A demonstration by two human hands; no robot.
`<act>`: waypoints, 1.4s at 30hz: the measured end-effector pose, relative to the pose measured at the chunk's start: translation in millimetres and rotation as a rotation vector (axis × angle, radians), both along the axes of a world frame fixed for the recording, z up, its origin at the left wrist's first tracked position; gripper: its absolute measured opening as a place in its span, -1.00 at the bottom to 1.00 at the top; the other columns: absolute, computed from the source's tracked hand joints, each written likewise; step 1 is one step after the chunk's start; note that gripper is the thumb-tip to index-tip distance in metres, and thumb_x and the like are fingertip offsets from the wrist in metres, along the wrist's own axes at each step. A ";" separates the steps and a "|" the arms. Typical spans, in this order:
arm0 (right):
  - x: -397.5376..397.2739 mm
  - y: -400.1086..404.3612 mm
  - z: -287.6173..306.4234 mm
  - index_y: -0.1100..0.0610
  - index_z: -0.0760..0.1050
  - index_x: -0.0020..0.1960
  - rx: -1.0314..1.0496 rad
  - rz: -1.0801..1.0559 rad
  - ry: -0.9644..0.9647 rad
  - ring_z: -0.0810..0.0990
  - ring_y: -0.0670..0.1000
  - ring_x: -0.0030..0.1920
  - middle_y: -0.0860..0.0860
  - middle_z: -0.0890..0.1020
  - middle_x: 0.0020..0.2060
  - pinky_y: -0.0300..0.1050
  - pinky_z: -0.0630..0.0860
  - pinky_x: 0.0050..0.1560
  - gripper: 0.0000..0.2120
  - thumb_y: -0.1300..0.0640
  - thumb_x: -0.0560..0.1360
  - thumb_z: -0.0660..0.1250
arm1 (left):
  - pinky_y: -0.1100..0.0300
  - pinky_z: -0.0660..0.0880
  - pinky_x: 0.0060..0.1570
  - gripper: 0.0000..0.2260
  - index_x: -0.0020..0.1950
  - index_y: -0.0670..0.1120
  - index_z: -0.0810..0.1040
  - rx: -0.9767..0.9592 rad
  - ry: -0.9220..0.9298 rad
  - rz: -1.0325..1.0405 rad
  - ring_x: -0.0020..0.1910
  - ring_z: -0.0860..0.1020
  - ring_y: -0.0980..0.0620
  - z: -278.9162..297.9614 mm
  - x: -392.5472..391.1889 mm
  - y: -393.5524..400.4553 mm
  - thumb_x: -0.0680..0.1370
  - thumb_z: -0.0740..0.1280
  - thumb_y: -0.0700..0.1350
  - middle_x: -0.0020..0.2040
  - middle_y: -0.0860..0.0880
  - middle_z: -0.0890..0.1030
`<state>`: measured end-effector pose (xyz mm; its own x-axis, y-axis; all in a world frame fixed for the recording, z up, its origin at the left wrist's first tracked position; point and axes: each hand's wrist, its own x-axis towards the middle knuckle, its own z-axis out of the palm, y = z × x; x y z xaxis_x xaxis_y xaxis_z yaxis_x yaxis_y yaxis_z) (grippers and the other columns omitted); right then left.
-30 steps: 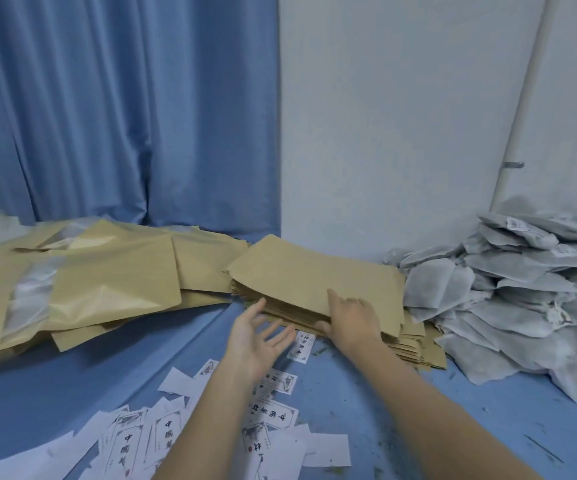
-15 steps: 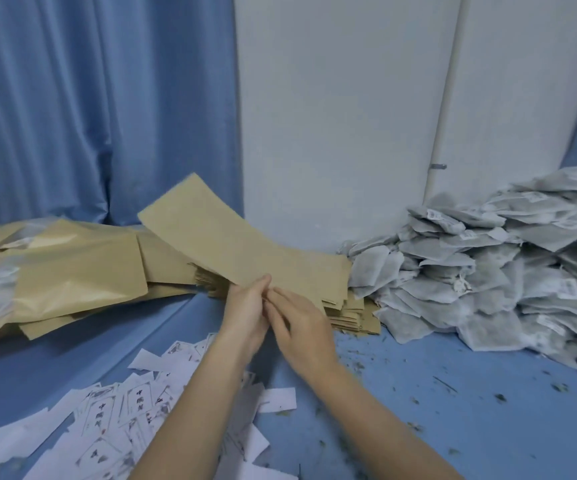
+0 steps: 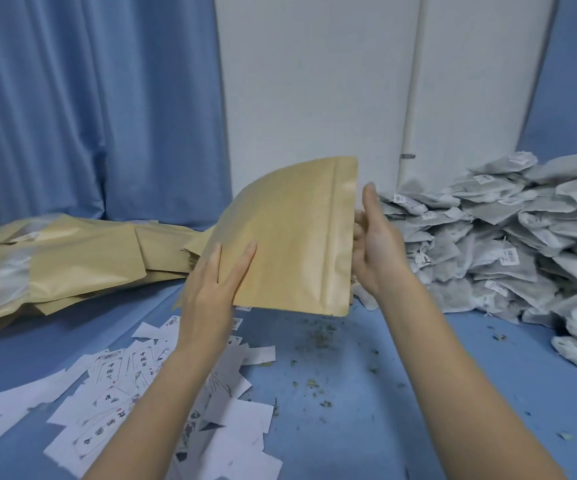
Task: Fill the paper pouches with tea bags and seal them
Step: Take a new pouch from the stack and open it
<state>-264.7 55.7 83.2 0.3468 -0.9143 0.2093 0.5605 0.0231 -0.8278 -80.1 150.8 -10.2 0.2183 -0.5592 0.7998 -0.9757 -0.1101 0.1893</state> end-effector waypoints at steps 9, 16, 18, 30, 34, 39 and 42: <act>-22.3 -21.9 -62.5 0.23 0.55 -0.14 0.185 -0.106 0.244 0.62 -0.01 -0.36 0.07 0.65 -0.30 -0.13 0.60 -0.29 -0.94 0.24 0.48 0.36 | -0.14 -0.01 0.45 -0.06 0.51 0.17 -0.29 0.863 0.318 -0.132 0.52 -0.17 -0.14 -23.0 -23.0 -7.4 0.42 0.36 -0.08 0.55 -0.09 -0.21; -19.2 -22.5 -86.9 0.25 0.59 -0.07 0.184 -0.081 0.160 0.64 -0.01 -0.26 0.06 0.67 -0.29 -0.15 0.61 -0.23 -0.92 0.26 0.50 0.33 | 0.09 0.07 0.48 -0.42 0.54 0.10 0.06 0.372 0.957 -0.608 0.49 0.09 0.18 7.9 -96.9 -38.4 0.57 0.24 -0.06 0.54 0.10 0.12; -19.5 -18.6 -89.1 0.34 0.59 -0.05 0.149 -0.022 0.115 0.59 0.01 -0.20 0.09 0.65 -0.26 -0.17 0.61 -0.20 -0.89 0.36 0.48 0.29 | 0.04 0.04 0.49 -0.46 0.55 0.04 0.01 0.361 0.894 -0.573 0.52 0.06 0.12 5.9 -113.5 -48.8 0.62 0.16 -0.02 0.55 0.07 0.08; -26.5 -25.1 -82.6 0.33 0.27 0.36 0.415 0.123 -0.153 0.66 0.03 -0.30 0.17 0.62 -0.25 -0.15 0.62 -0.33 -0.48 0.49 0.43 0.30 | 0.08 0.42 0.14 -0.70 0.26 -0.03 0.50 0.172 0.758 -0.301 0.14 0.53 -0.05 -0.9 -135.9 -54.6 0.55 0.26 -0.01 0.13 -0.03 0.61; -24.7 -27.2 -81.5 0.31 0.41 0.22 0.479 0.173 -0.236 0.68 0.02 -0.31 0.15 0.67 -0.32 -0.13 0.63 -0.18 -0.65 0.43 0.45 0.30 | 0.18 0.44 -0.07 -0.79 -0.04 -0.05 0.63 0.029 0.873 -0.385 -0.12 0.59 0.04 5.9 -129.6 -51.6 0.56 0.28 0.04 -0.17 -0.03 0.67; -17.0 -24.4 -82.4 0.28 0.55 -0.08 0.581 0.287 -0.368 0.68 0.00 -0.27 0.12 0.68 -0.25 -0.17 0.58 0.03 -0.91 0.25 0.48 0.31 | 0.50 0.37 -0.27 -0.87 -0.02 -0.01 0.66 0.000 0.899 -0.462 -0.30 0.51 0.38 11.1 -130.6 -57.0 0.56 0.30 -0.08 -0.30 0.19 0.61; -9.0 -20.5 -82.3 0.23 0.57 -0.12 0.612 0.304 -0.380 0.66 -0.02 -0.28 0.07 0.68 -0.30 -0.18 0.55 0.04 -0.86 0.15 0.48 0.32 | 0.55 0.33 -0.30 -0.86 -0.04 0.02 0.64 -0.029 0.959 -0.439 -0.33 0.49 0.40 13.3 -136.3 -61.3 0.57 0.28 -0.12 -0.31 0.21 0.57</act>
